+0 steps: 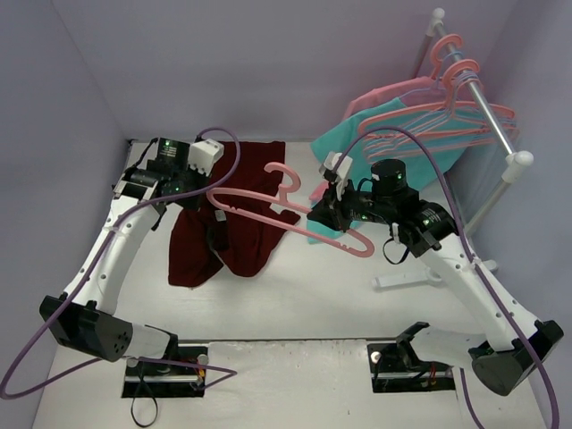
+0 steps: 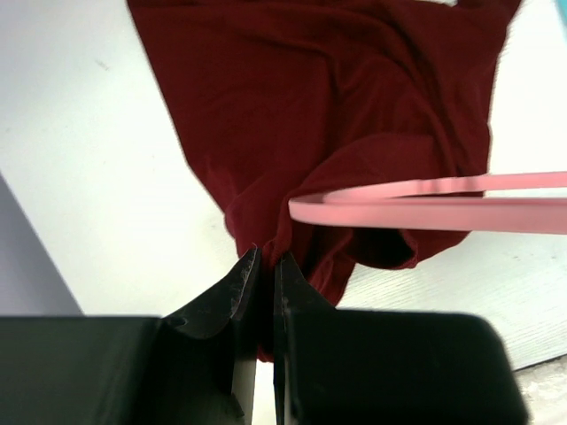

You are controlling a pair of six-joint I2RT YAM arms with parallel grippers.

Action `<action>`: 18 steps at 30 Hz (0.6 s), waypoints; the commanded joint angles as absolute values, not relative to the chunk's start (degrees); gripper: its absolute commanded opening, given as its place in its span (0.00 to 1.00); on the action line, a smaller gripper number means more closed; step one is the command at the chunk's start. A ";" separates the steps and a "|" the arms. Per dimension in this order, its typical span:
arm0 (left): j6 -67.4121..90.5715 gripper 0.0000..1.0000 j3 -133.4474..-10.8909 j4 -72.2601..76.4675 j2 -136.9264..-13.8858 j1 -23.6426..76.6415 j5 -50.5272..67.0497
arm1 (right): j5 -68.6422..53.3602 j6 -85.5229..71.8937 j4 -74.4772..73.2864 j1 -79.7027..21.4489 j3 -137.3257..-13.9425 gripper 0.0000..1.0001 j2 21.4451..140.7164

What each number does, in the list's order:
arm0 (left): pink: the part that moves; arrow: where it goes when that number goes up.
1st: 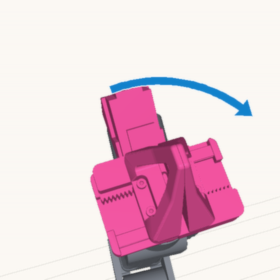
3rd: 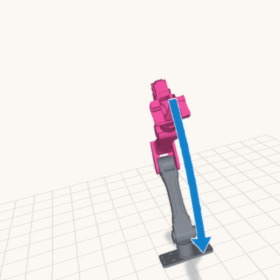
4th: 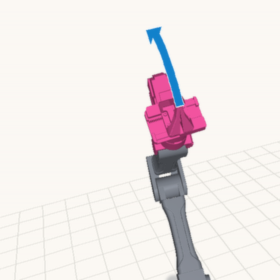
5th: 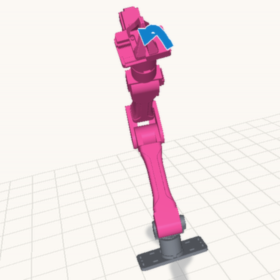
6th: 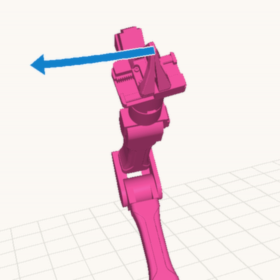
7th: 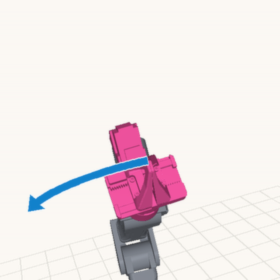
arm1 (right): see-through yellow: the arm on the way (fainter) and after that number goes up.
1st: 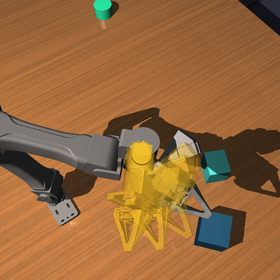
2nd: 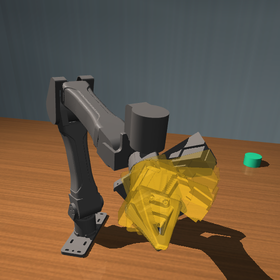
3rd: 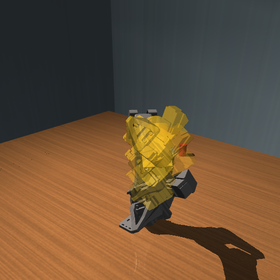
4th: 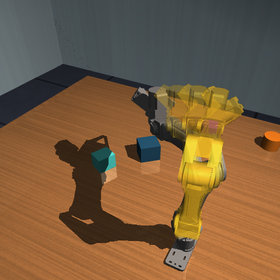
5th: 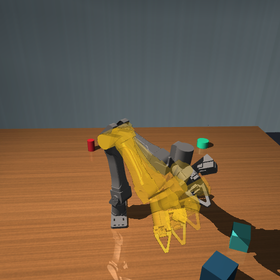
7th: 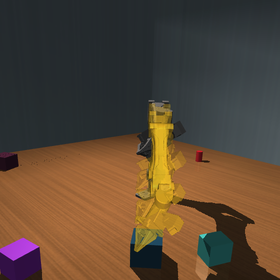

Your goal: Place the t-shirt on the hanger

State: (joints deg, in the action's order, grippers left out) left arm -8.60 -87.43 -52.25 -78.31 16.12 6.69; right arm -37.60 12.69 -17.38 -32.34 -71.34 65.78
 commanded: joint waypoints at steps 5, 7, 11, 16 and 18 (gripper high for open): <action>-9.31 0.00 -89.94 -51.32 -76.90 16.35 4.84 | -38.87 14.76 -12.57 -32.61 -73.37 0.00 64.97; -9.23 0.00 -90.71 -51.24 -76.82 16.44 4.83 | -39.99 14.50 -12.57 -32.61 -72.95 0.00 65.74; -9.50 0.00 -93.39 -51.33 -77.94 16.35 2.22 | -41.39 13.98 -12.48 -32.78 -72.77 0.00 65.75; -8.63 0.00 -95.35 -51.84 -81.29 16.40 0.53 | -39.49 14.33 -12.48 -32.70 -72.60 0.00 64.09; -8.36 0.00 -95.74 -52.33 -82.42 16.35 -0.88 | -38.76 14.33 -12.48 -32.70 -72.60 0.00 63.68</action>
